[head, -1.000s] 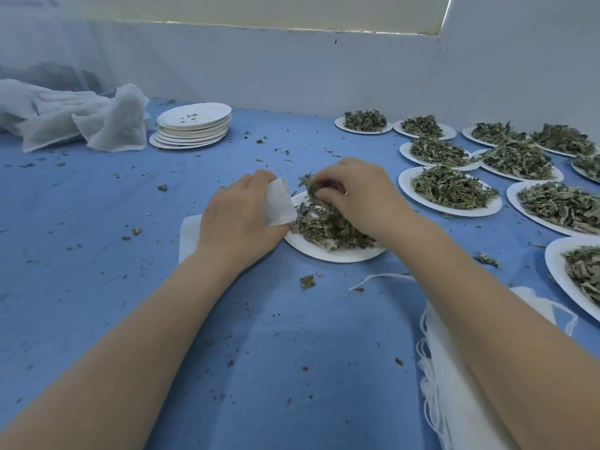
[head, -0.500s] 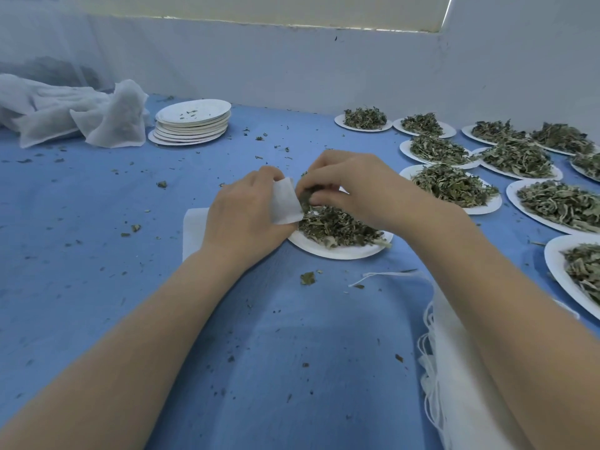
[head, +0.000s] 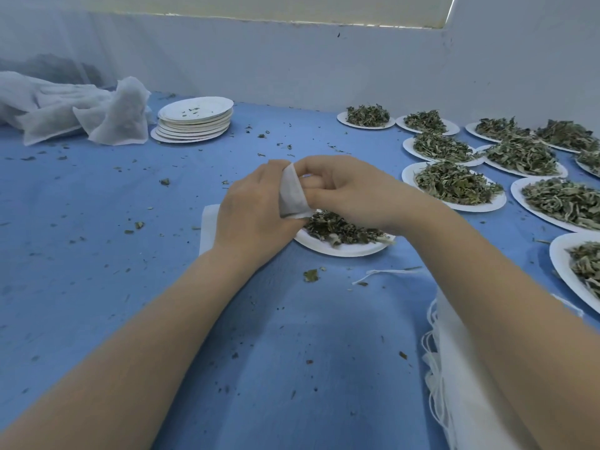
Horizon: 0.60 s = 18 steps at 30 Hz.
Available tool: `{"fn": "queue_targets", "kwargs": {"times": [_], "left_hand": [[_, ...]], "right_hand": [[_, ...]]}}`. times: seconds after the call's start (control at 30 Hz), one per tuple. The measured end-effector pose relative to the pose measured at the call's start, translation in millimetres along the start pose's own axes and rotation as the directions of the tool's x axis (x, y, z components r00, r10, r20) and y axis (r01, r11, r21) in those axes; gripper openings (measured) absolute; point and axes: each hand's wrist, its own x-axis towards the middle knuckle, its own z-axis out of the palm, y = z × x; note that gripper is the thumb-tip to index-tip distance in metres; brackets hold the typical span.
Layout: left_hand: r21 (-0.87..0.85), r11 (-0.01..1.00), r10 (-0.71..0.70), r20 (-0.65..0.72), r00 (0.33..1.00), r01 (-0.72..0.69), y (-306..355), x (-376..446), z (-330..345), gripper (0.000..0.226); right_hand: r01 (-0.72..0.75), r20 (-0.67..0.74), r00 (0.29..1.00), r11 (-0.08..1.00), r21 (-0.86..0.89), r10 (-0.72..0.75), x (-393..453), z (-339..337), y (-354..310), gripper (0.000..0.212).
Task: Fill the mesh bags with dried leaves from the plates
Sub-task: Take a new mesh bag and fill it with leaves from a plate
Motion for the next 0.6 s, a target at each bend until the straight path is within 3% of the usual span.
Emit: {"fn": "queue_targets", "kwargs": {"times": [0.07, 0.17, 0.23, 0.3, 0.37, 0.47, 0.6], "left_hand": [[0.007, 1.000, 0.003, -0.009, 1.000, -0.003, -1, 1, -1, 0.050], [0.078, 0.997, 0.001, 0.010, 1.000, -0.002, -5, 4, -4, 0.042], [0.143, 0.990, 0.008, 0.040, 0.999, -0.013, -9, 5, -4, 0.037], [0.161, 0.987, 0.018, 0.056, 0.998, -0.027, -10, 6, -5, 0.036], [0.157, 0.987, 0.027, 0.077, 0.997, -0.039, -11, 6, -5, 0.039], [0.157, 0.987, 0.018, 0.099, 0.995, -0.034, -12, 6, -4, 0.039], [0.142, 0.990, 0.004, 0.080, 0.997, -0.015, -14, 6, -5, 0.033]], "right_hand": [[0.022, -0.028, 0.999, 0.994, 0.106, -0.019, -1, -2, 0, 0.024], [0.041, -0.223, 0.975, 0.972, 0.233, 0.013, -3, -7, 2, 0.023], [-0.010, -0.287, 0.958, 0.998, 0.064, 0.028, -4, -10, 6, 0.020], [-0.090, -0.232, 0.972, 0.965, -0.246, 0.031, -4, -12, 12, 0.020], [-0.125, -0.134, 0.988, 0.892, -0.434, 0.073, -2, -9, 16, 0.032], [-0.113, -0.024, 0.993, 0.832, -0.542, 0.119, 4, 1, 23, 0.047], [-0.089, 0.023, 0.989, 0.717, -0.691, 0.145, 11, 14, 36, 0.044]]}}
